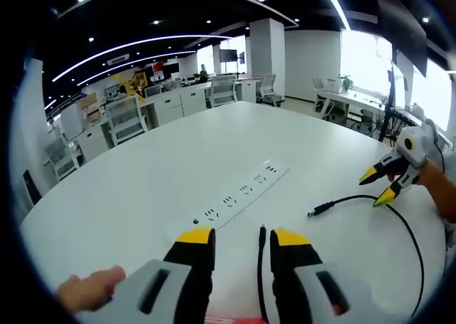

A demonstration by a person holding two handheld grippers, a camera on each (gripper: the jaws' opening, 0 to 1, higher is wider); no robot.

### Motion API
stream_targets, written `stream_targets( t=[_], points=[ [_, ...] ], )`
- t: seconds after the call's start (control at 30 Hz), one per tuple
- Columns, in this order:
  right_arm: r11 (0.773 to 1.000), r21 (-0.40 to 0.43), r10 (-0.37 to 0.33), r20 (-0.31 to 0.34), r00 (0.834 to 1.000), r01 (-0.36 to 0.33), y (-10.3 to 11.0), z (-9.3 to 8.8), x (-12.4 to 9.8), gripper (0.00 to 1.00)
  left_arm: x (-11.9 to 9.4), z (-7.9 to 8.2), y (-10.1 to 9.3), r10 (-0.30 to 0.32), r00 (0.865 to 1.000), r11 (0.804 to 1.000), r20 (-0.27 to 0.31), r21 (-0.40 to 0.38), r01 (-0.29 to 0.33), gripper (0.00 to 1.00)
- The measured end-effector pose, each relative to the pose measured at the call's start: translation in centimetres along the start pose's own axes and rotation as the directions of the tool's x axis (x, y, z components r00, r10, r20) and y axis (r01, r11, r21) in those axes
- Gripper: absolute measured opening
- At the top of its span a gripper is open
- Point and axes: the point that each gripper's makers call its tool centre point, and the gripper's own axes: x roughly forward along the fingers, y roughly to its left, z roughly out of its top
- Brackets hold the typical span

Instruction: Find the data cable on the table. Grasp the USB connector end of the cable and insert it into the USB port on the table

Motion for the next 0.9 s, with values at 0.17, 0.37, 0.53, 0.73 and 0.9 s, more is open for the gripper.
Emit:
stream_targets(
  t=[0.17,0.37,0.53,0.73,0.9],
  points=[
    [0.999,-0.032,0.025,0.001,1.0,-0.025,0.0,0.6,1.0,0.37,0.0,0.0,0.0,-0.001,1.0,1.0,-0.002,-0.002,0.001,0.31],
    [0.996,-0.056,0.062,-0.008,0.998,-0.062,0.1,0.7,1.7,0.37,0.0,-0.1,-0.1,0.0,1.0,1.0,-0.007,-0.004,0.0,0.31],
    [0.994,-0.072,0.083,-0.008,0.997,-0.083,-0.1,0.9,2.2,0.37,-0.1,-0.1,-0.1,0.001,1.0,1.0,-0.002,-0.005,-0.001,0.31],
    [0.991,-0.088,0.097,-0.008,0.995,-0.097,-0.6,1.4,2.9,0.37,0.0,0.0,-0.1,0.004,1.0,1.0,-0.004,-0.006,-0.004,0.31],
    [0.991,-0.094,0.096,-0.009,0.995,-0.097,-0.7,1.7,3.3,0.36,0.0,0.0,-0.1,0.003,1.0,1.0,0.001,-0.007,-0.003,0.31]
  ],
)
